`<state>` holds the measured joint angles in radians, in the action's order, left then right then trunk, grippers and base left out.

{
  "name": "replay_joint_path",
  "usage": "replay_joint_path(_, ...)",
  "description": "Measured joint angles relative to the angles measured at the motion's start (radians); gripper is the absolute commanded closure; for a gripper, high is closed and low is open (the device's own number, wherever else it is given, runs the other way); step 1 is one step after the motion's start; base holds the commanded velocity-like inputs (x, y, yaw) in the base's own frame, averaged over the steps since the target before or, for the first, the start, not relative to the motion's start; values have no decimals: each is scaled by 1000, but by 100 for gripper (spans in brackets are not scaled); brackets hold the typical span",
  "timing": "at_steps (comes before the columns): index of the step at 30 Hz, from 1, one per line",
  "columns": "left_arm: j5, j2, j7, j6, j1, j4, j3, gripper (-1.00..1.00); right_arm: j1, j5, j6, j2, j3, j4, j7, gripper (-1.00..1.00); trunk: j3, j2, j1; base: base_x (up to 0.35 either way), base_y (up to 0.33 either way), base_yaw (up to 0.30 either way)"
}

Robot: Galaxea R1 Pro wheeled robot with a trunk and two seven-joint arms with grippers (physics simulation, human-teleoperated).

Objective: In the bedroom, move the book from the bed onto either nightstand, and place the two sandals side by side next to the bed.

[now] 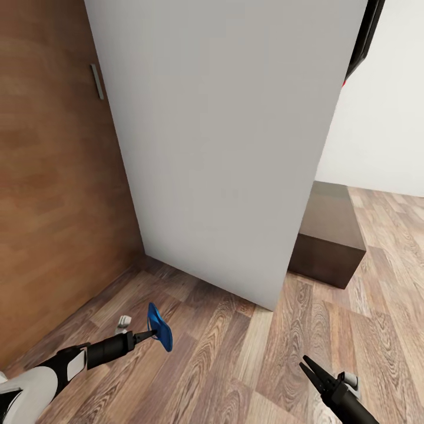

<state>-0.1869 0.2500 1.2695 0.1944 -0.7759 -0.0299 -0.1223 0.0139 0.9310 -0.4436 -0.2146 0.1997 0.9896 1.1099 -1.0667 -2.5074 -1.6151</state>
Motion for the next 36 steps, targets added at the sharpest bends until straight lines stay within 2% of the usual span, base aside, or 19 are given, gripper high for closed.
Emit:
replay_joint_path(12, 0, 0, -1, 0, 0, 2, -1, 100, 0, 0, 0, 0, 0, 0, 0, -100, 42, 2, 5, 0, 0, 0)
replay_joint_path(36, 0, 0, 2, 3, 0, 7, 0, 100, 1, -1, -2, 0, 4, -4, -2, -100, 43, 3, 5, 0, 0, 0)
